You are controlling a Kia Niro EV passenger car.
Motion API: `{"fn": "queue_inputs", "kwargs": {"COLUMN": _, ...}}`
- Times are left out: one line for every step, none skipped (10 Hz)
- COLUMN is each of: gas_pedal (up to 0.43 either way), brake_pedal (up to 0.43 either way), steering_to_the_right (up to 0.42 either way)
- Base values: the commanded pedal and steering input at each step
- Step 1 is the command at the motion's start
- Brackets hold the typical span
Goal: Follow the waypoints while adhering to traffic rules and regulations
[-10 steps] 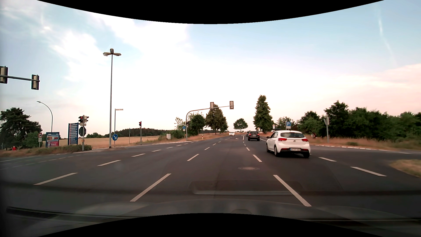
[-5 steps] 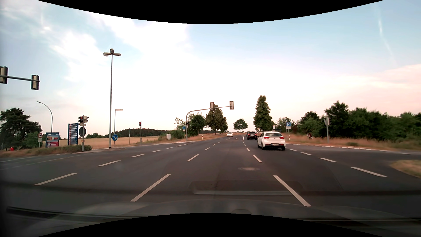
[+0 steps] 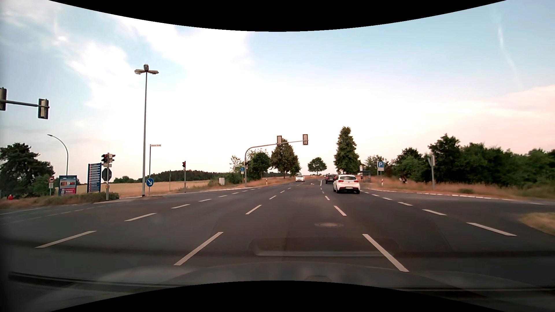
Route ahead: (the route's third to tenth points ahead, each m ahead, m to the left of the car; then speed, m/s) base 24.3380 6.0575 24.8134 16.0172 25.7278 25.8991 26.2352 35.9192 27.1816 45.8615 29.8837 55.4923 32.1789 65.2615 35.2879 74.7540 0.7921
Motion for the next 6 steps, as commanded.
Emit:
{"fn": "queue_inputs", "kwargs": {"gas_pedal": 0.339, "brake_pedal": 0.000, "steering_to_the_right": -0.002}}
{"fn": "queue_inputs", "kwargs": {"gas_pedal": 0.350, "brake_pedal": 0.000, "steering_to_the_right": -0.001}}
{"fn": "queue_inputs", "kwargs": {"gas_pedal": 0.350, "brake_pedal": 0.000, "steering_to_the_right": -0.001}}
{"fn": "queue_inputs", "kwargs": {"gas_pedal": 0.358, "brake_pedal": 0.000, "steering_to_the_right": -0.001}}
{"fn": "queue_inputs", "kwargs": {"gas_pedal": 0.358, "brake_pedal": 0.000, "steering_to_the_right": -0.002}}
{"fn": "queue_inputs", "kwargs": {"gas_pedal": 0.370, "brake_pedal": 0.000, "steering_to_the_right": -0.001}}
